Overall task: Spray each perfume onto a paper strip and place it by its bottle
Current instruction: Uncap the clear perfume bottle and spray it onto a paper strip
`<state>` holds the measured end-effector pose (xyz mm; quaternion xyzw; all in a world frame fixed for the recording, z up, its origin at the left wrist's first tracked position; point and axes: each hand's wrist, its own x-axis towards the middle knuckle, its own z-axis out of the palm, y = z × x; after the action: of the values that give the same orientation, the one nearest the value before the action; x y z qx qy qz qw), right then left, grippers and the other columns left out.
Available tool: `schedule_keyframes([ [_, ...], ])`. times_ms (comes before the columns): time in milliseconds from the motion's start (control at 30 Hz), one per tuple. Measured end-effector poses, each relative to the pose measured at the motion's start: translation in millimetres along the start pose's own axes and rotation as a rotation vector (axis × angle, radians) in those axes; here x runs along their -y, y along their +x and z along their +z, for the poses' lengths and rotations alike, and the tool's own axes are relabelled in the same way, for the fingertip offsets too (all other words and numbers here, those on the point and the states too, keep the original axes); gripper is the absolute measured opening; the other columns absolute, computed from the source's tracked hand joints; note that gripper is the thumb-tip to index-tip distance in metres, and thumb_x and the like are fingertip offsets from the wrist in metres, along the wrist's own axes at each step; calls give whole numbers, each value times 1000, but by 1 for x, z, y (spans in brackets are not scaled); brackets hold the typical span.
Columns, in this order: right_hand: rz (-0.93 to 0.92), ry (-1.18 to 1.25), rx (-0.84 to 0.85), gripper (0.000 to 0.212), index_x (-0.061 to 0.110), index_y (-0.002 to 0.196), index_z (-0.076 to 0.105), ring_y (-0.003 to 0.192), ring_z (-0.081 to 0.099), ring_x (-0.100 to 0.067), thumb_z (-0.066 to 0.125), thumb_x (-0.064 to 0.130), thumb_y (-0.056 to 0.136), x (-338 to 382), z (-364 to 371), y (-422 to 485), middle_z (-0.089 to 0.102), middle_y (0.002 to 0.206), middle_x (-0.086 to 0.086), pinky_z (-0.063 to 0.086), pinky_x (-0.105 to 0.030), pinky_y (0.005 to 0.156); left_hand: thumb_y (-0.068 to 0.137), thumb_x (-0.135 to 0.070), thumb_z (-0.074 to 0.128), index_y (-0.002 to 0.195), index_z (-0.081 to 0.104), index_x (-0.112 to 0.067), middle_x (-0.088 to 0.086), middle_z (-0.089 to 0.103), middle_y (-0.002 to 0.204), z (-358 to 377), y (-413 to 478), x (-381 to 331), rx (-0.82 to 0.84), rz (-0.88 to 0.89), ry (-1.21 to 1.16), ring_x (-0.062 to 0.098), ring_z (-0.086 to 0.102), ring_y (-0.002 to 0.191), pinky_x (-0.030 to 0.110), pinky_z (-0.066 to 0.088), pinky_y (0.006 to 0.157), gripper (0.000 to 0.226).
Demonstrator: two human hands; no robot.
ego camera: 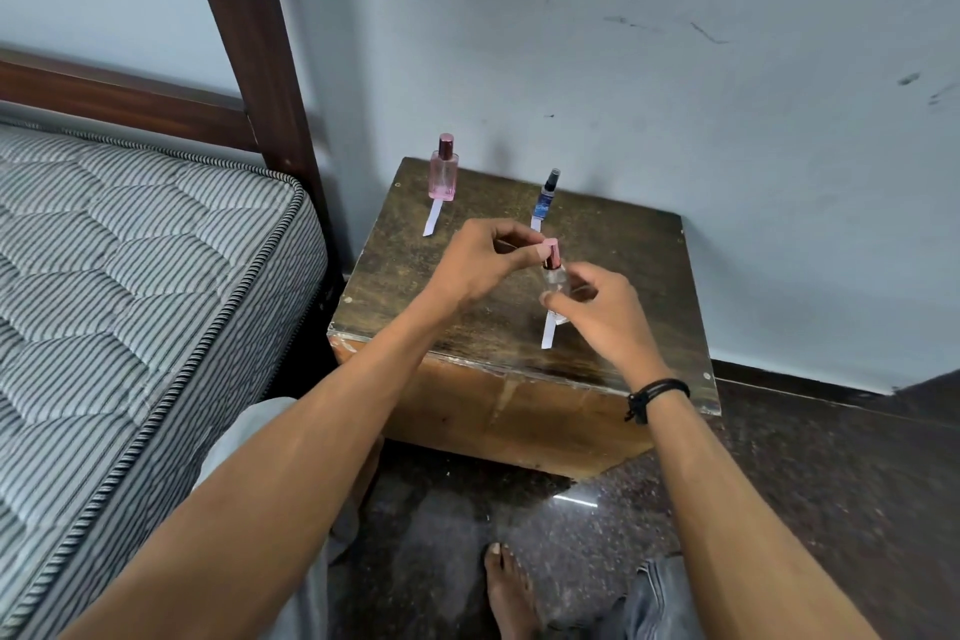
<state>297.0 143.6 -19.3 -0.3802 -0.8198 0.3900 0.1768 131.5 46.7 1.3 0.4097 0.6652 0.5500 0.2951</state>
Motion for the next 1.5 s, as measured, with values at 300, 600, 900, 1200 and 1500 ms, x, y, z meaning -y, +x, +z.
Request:
schedule_keyframes([
  [300,-15,-27,33,16,27,99,72,83,66,-15,79,32,86,2,2,-3,69,87,6,45,-28,67,79,-20,84,106,77,-16,-3,76,96,4,4,2,39,-42,19,13,73,92,41,57,95,29],
  [600,-15,-16,43,17,37,99,72,87,68,-13,79,32,84,0,1,-2,73,92,13,54,-35,77,80,-18,83,105,78,-15,-4,77,93,4,4,4,2,-38,14,11,72,88,38,60,89,26],
  [900,30,26,39,35,32,119,74,89,67,-2,79,26,85,-11,-10,-2,73,98,18,54,-27,78,83,-19,81,107,76,-17,0,76,96,-15,9,4,-117,-57,-49,23,72,92,38,61,85,25],
  [1200,167,520,-8,49,31,123,71,99,72,-20,88,23,77,-17,-23,-2,74,112,-7,58,-41,84,79,-22,83,109,73,-23,-2,74,108,-10,10,20,85,-120,661,16,67,99,40,49,102,31],
  [1500,216,925,165,38,20,136,65,111,71,-25,62,17,98,-15,-32,-3,71,129,-14,58,-40,87,78,-19,84,112,72,-22,-2,74,107,-13,11,22,135,-103,668,13,65,94,34,52,95,37],
])
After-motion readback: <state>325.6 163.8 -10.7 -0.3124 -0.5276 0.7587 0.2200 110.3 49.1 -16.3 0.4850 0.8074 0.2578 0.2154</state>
